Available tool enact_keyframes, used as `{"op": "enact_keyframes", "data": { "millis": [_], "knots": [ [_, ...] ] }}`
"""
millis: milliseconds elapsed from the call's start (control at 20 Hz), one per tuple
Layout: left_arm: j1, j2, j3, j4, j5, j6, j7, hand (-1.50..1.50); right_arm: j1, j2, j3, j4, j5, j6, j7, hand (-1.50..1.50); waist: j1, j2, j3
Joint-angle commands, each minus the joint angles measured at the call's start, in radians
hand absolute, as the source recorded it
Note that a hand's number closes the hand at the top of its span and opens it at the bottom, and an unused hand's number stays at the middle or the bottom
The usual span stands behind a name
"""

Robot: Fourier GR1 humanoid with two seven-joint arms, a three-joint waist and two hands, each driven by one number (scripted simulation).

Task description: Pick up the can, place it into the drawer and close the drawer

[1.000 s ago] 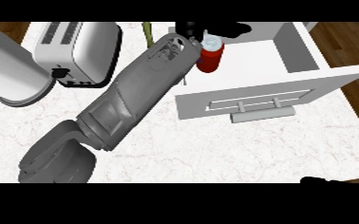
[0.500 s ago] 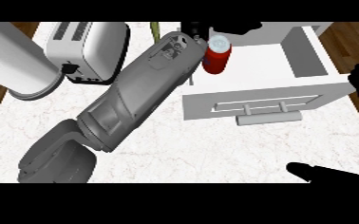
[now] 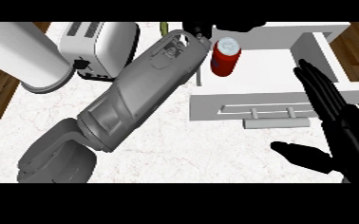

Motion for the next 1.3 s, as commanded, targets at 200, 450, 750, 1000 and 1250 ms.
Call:
{"op": "enact_keyframes", "data": {
  "millis": [200,450,750,1000,1250],
  "knots": [
    [0.03,0.025,0.003,-0.058,-0.044,-0.006,0.044,-1.5,-0.051,0.038,0.121,0.283,0.313,-0.171,-0.001,-1.5,0.043,-0.011,0.0],
    [0.065,0.158,0.011,-0.143,-0.069,-0.065,0.12,-1.5,-0.122,0.109,0.073,0.49,0.3,-0.314,-0.045,-1.5,0.051,-0.012,0.0],
    [0.079,0.245,-0.026,-0.325,-0.107,-0.022,0.286,-1.5,-0.23,0.118,0.001,0.722,0.313,-0.419,-0.077,-1.5,0.077,-0.02,0.0],
    [0.153,0.321,-0.029,-0.426,-0.131,-0.034,0.311,-1.5,-0.364,0.086,-0.064,0.892,0.327,-0.462,-0.102,-1.5,0.081,-0.015,0.0],
    [0.215,0.359,-0.018,-0.489,-0.136,-0.047,0.323,-1.5,-0.41,0.129,-0.058,1.05,0.421,-0.599,-0.089,-1.5,0.082,-0.007,0.001]
  ]
}}
